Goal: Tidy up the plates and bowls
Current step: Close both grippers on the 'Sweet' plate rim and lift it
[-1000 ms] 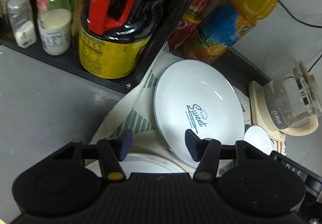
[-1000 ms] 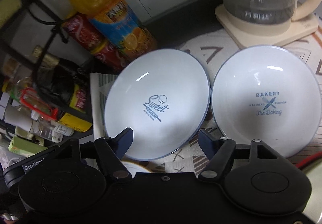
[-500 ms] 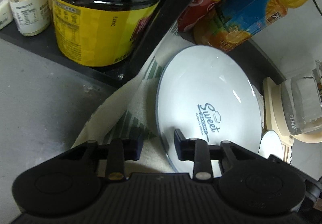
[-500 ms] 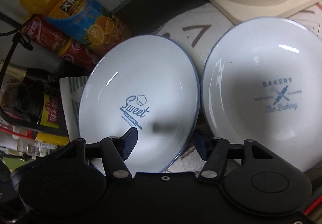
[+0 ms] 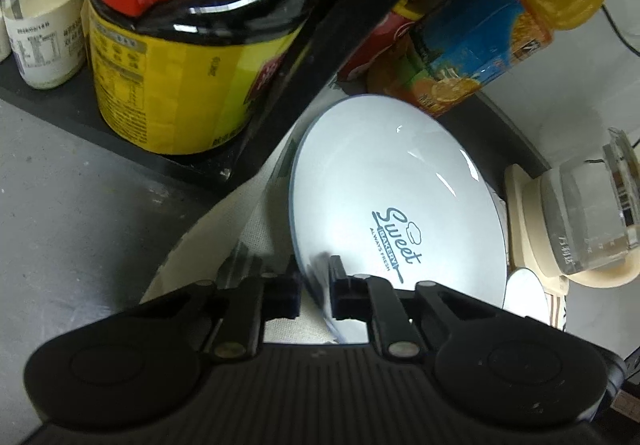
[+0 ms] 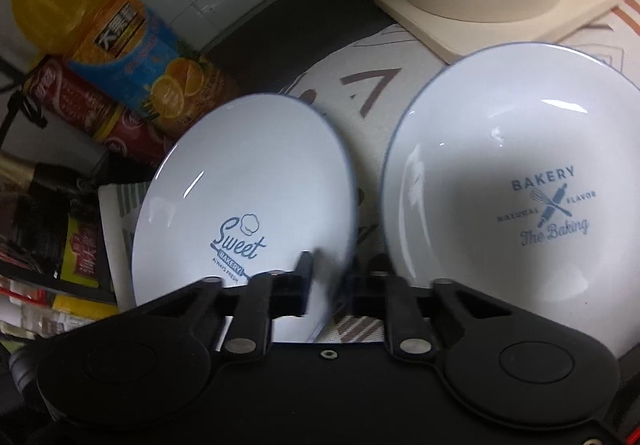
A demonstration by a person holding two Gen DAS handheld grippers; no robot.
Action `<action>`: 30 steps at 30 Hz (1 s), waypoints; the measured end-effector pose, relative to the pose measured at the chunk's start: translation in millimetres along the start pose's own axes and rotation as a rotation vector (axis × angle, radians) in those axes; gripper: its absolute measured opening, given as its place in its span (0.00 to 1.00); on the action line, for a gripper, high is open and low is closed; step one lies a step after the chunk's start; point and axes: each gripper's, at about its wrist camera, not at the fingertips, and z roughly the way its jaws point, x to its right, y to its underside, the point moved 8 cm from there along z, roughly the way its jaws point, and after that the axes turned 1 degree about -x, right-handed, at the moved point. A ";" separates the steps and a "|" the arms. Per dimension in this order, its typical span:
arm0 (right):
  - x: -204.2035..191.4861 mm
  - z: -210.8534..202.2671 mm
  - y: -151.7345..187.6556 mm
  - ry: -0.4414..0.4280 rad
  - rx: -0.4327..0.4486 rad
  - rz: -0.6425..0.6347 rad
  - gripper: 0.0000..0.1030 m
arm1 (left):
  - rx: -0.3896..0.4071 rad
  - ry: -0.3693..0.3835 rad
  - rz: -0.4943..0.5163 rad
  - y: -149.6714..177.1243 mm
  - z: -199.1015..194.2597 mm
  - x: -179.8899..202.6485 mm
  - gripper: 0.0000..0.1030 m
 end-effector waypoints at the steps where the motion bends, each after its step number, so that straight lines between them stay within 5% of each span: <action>1: -2.0 -4.1 0.7 -0.015 0.018 -0.010 0.09 | 0.006 0.005 0.005 -0.5 -3.0 0.9 0.10; 30: -22.7 -86.1 47.1 -0.052 0.136 -0.063 0.11 | 0.086 0.043 0.069 45.0 -96.2 -6.0 0.10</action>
